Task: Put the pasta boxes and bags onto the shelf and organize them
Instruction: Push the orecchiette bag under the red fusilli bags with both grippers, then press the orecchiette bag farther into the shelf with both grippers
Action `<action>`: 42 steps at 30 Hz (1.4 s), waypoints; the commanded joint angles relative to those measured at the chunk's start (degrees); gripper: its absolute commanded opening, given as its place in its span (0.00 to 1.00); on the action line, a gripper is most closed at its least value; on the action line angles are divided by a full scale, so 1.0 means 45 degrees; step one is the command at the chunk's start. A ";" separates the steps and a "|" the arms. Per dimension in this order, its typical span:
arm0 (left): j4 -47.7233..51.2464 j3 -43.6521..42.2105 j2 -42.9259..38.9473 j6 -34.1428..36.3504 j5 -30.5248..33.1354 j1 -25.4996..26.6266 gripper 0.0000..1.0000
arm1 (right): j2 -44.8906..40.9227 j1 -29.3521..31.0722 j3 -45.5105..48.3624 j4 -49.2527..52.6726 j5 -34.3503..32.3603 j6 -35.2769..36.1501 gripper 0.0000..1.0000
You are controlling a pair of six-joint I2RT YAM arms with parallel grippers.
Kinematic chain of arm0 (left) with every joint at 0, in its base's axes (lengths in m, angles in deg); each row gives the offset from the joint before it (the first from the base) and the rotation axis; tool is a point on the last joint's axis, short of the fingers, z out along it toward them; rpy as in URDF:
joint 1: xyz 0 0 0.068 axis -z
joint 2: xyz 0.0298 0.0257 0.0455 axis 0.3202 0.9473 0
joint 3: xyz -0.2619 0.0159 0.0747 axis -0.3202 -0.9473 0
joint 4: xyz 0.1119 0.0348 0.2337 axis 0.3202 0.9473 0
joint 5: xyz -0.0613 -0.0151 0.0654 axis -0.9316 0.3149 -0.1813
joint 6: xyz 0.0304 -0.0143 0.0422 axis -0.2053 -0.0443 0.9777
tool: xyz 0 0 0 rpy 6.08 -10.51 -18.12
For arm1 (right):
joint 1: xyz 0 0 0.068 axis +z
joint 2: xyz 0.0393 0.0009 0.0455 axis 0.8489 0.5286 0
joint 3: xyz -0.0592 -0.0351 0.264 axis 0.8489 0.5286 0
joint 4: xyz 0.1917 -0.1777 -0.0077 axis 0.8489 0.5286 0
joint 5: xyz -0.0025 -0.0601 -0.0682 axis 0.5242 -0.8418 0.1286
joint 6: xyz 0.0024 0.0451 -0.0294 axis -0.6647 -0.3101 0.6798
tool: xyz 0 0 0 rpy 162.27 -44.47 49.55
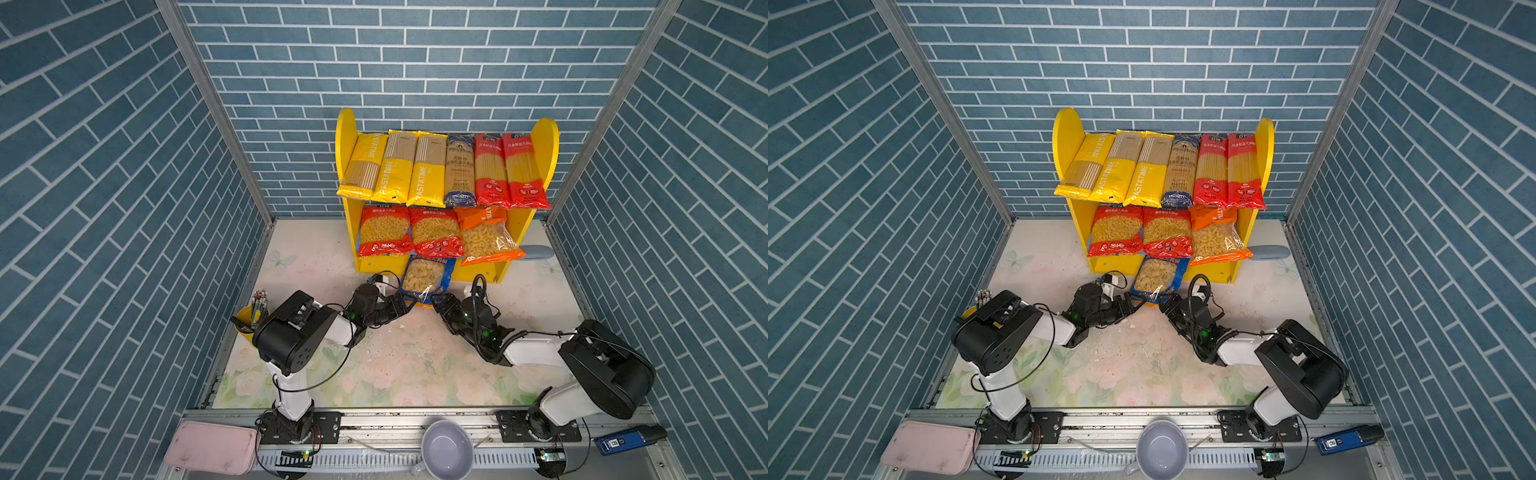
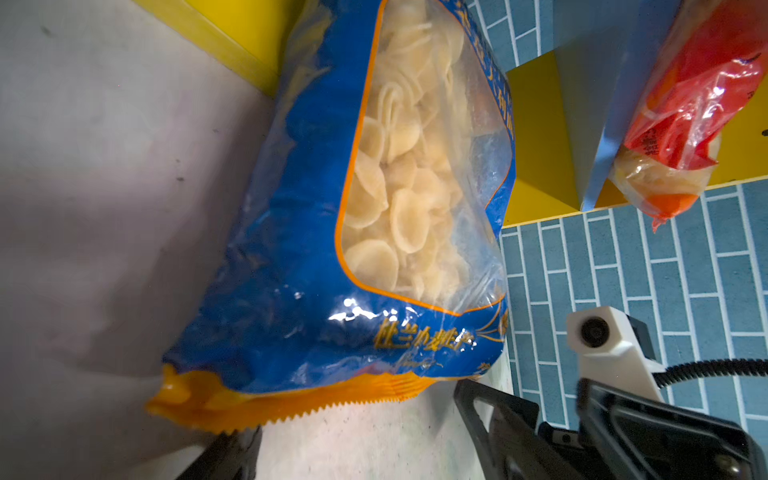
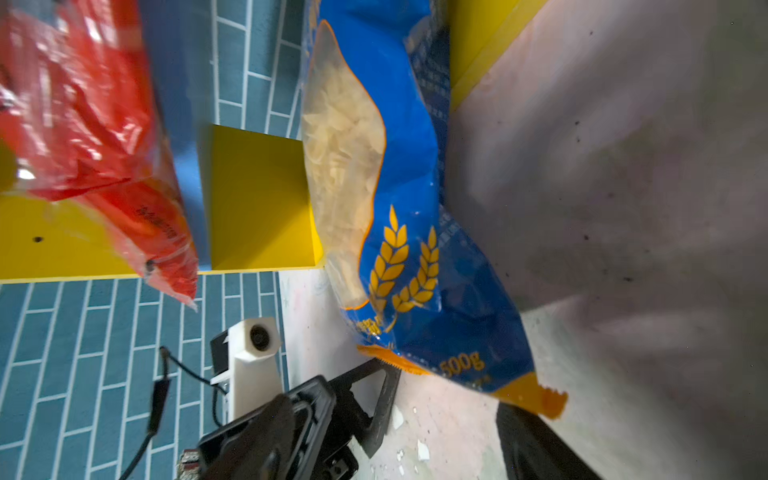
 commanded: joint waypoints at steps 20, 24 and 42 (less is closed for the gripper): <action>0.1400 0.1823 -0.0239 0.0872 0.0302 0.0943 0.81 | 0.2248 -0.0580 -0.2234 -0.0198 -0.0207 -0.0505 0.41; 0.1780 0.1095 -0.1169 0.1118 0.0396 0.0622 0.81 | 0.1992 -0.1158 -0.2568 0.0154 -0.0046 -0.0053 0.28; 0.2408 -0.1442 -0.3710 0.1297 0.0459 -0.0969 0.82 | 0.3353 -0.2554 -0.3548 -0.3194 0.0696 -0.1331 0.05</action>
